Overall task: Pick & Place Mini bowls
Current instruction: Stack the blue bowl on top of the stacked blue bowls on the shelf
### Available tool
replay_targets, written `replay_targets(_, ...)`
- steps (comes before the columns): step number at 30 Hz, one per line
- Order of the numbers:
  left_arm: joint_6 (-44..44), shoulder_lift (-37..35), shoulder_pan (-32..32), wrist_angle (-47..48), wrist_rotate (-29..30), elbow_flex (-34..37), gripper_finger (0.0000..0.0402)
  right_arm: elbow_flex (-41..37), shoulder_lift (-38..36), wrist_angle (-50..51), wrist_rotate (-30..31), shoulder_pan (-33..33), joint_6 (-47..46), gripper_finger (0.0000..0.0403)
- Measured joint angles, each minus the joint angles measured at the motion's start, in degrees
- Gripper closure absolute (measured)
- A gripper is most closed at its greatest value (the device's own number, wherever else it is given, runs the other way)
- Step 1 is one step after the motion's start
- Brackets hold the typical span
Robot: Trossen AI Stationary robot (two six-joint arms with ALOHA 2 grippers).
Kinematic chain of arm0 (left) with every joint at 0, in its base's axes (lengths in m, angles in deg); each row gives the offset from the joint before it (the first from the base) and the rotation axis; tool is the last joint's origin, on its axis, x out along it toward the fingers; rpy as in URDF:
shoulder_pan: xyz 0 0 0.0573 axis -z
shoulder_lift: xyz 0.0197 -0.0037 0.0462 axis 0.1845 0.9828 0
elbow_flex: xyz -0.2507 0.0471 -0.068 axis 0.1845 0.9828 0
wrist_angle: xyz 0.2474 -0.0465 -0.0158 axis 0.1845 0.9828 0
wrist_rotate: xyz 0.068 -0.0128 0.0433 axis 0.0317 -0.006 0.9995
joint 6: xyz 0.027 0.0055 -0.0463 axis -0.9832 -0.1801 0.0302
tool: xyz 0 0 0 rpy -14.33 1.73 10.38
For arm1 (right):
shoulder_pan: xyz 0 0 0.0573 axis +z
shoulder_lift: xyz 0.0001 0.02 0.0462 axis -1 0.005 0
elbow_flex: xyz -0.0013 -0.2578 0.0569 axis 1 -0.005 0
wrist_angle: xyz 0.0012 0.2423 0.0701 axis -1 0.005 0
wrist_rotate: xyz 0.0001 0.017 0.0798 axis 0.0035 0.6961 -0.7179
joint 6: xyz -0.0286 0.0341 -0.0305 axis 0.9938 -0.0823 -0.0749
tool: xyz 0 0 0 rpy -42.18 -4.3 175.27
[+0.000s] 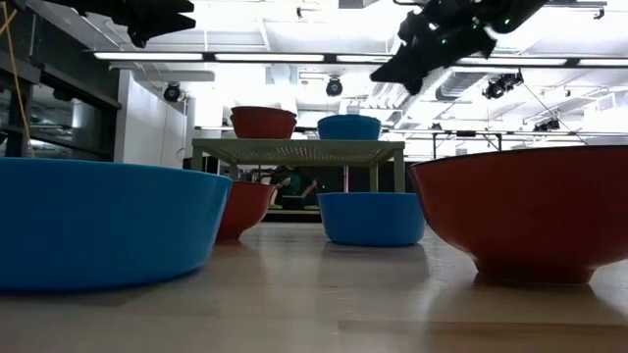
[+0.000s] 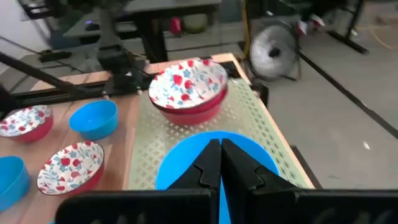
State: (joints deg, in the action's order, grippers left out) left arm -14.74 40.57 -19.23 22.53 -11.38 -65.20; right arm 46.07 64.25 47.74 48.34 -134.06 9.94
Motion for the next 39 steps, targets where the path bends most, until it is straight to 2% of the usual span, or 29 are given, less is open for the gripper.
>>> replay_targets(5, -0.05, 0.01, 0.0, 0.14, -0.86, 0.01, 0.0207, 0.0, -5.57, 10.28, 9.53, 3.28, -0.49, 0.0403)
replay_targets(12, -1.72, 0.0, 0.01, 0.47, -4.98, 0.0, 0.0207, 0.02, -11.36, 21.39, 23.1, 12.5, -5.39, 0.0403)
replay_targets(26, -5.5, -0.05, 0.02, 0.98, -19.73, 0.01, 0.0207, 0.02, -11.69, 30.06, 43.34, 32.48, -27.06, 0.0403)
replay_targets(29, -6.47, -0.62, 0.02, 2.36, -21.14, 0.01, 0.0207, -0.39, -11.18, 31.54, 44.82, 34.91, -31.95, 0.0403)
replay_targets(31, -6.73, -1.17, 0.02, 3.62, -21.57, 0.01, 0.0207, -2.0, -11.07, 31.04, 43.42, 36.1, -35.84, 0.0403)
replay_targets(34, -7.59, -3.1, 0.0, 5.12, -22.51, 0.03, 0.0207, -5.35, -11.04, 27.69, 41.12, 37.96, -42.5, 0.0403)
replay_targets(39, -8.23, -7.59, 0.02, 6.88, -24.41, 0.03, 0.0207, -8.1, -10.96, 23.31, 42.44, 41.79, -51.4, 0.0403)
